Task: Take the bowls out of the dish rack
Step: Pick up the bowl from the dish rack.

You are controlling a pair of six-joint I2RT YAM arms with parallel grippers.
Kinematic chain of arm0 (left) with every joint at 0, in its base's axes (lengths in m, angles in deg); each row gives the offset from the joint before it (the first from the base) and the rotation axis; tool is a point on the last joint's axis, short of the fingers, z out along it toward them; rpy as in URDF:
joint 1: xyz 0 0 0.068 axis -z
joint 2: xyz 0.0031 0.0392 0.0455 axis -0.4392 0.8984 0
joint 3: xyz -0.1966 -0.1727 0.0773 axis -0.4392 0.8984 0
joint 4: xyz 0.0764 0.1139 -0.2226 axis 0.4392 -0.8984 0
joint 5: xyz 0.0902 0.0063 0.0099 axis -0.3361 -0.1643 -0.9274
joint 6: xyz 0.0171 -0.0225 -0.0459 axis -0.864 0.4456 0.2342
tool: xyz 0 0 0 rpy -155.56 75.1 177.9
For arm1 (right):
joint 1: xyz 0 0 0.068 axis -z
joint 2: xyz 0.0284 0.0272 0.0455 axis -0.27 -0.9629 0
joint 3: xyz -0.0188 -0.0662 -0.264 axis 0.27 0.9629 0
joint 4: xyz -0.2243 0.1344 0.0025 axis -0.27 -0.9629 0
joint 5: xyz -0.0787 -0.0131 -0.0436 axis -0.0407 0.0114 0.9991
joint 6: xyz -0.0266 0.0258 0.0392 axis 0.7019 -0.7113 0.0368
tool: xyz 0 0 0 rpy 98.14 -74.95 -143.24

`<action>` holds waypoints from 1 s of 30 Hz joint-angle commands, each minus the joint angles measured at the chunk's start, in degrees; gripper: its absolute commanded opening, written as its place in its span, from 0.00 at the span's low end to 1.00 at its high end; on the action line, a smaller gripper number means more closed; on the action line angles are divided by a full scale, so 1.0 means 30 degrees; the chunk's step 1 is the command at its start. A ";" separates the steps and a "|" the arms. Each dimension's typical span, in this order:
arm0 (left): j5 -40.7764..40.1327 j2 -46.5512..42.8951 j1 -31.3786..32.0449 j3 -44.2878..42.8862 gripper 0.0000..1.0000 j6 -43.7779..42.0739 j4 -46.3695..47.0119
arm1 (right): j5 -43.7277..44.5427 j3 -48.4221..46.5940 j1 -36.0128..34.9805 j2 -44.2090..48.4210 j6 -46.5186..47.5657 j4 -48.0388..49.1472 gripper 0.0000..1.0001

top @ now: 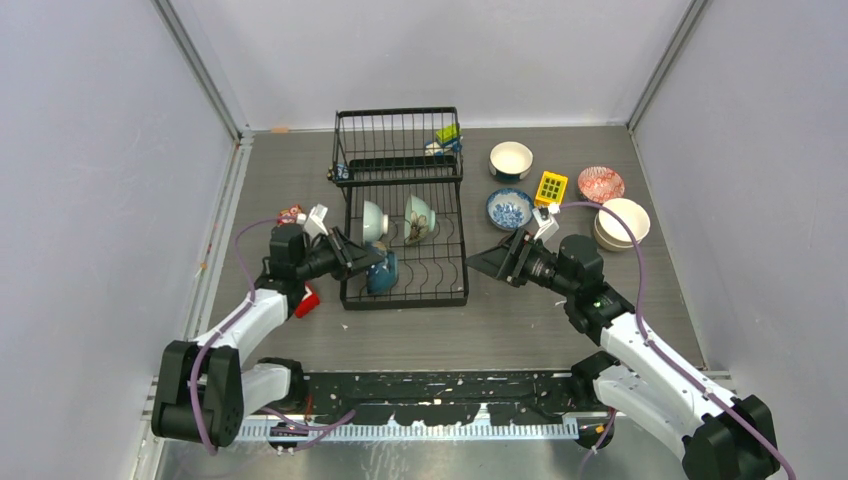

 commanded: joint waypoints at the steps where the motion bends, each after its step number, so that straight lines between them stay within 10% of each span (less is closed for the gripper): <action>1: 0.1072 0.0120 0.0435 -0.0143 0.11 0.0692 0.1614 | -0.0230 -0.0058 -0.0130 0.0142 0.0159 0.0658 0.71; 30: 0.1386 -0.0759 0.0679 -0.1653 0.00 0.2642 0.4818 | 0.0079 -0.0400 -0.0140 0.0814 0.0606 -0.0636 0.70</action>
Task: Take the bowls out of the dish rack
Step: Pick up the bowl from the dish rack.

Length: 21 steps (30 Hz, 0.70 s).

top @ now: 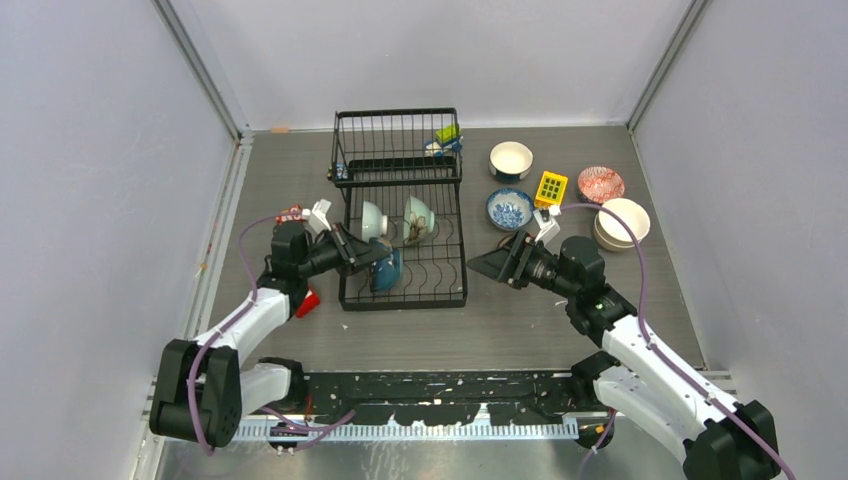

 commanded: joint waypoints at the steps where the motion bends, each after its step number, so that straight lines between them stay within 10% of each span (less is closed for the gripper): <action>1: 0.1008 -0.0972 0.0060 -0.1581 0.00 0.0930 0.2846 | 0.0063 -0.0440 -0.0126 0.0376 0.0464 0.0005 0.71; 15: 0.1910 -0.2273 0.0210 -0.2762 0.00 0.1043 0.2482 | 0.0112 -0.0642 -0.0143 0.0100 0.0522 -0.0028 0.71; 21: -0.1544 -0.4550 0.4023 -0.6903 0.00 -0.8654 -0.9793 | 0.0821 -0.2282 -0.0144 0.0247 0.1592 -0.1916 0.71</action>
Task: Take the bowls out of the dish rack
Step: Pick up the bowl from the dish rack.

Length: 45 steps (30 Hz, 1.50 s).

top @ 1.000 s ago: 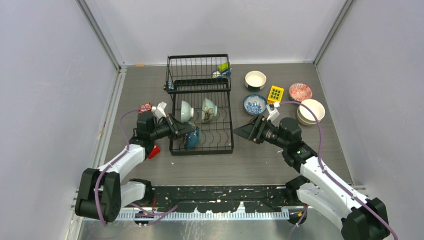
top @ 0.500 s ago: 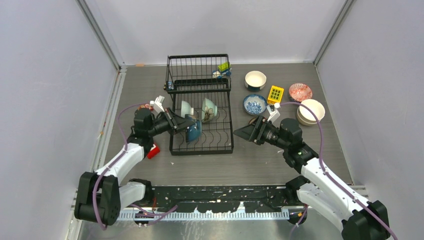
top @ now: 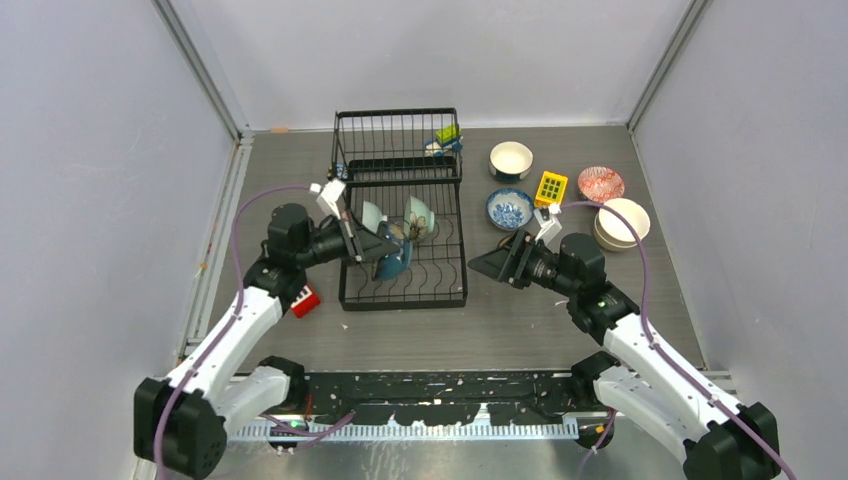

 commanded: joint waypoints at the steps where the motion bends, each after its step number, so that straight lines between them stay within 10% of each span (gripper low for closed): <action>1: -0.2801 -0.2242 0.3569 -0.4575 0.00 -0.7927 -0.8052 | 0.0676 -0.2386 -0.0145 0.0183 0.1315 -0.1297 0.71; 11: -0.9230 -0.4202 0.9902 -0.7926 0.00 -1.6017 -1.6165 | 0.1967 -0.8742 -0.0135 -0.0146 0.4717 -0.9008 0.70; 26: -2.4438 -0.0215 2.6084 -0.9053 0.00 -2.5976 -2.0056 | 0.7261 -1.7302 -0.6005 -0.5343 1.0078 -2.1758 0.67; 45: -2.3855 -0.0278 3.0671 -0.8243 0.00 -2.8512 -2.2368 | 1.3775 -2.1845 -1.4181 -1.0407 0.9003 -2.3650 0.76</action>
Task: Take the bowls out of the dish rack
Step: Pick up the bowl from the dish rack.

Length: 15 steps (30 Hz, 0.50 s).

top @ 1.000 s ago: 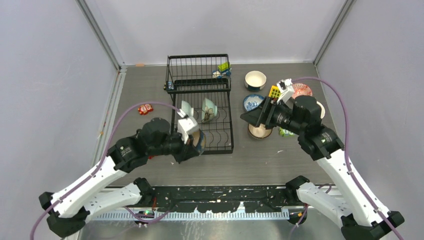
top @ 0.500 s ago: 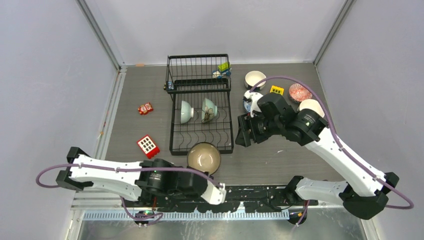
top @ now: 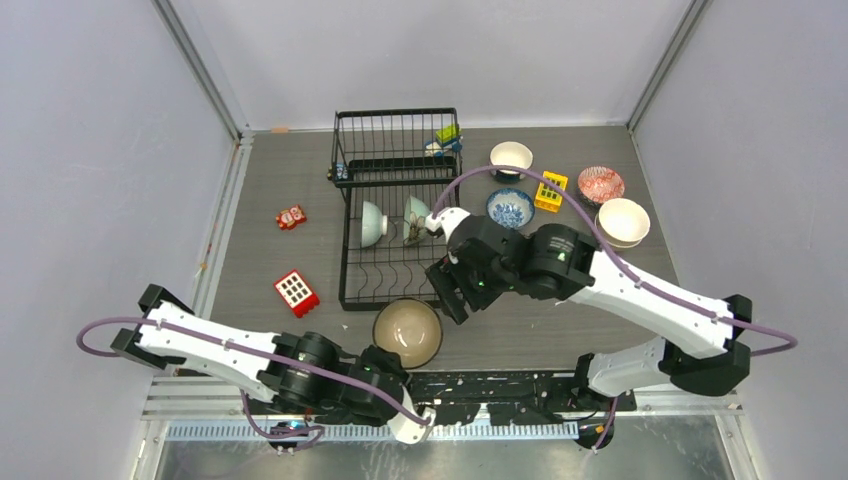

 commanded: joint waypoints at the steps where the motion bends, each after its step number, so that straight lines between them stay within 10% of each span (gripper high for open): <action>1: -0.0309 -0.0661 0.0288 -0.0504 0.00 -0.0486 -0.0125 | 0.3062 -0.1453 -0.1207 -0.0801 -0.0708 -0.0025 0.76; 15: 0.0794 -0.0849 0.0314 -0.0604 0.00 -0.0304 0.0536 | 0.3749 -0.2550 -0.2875 -0.2724 -0.1194 0.0602 0.70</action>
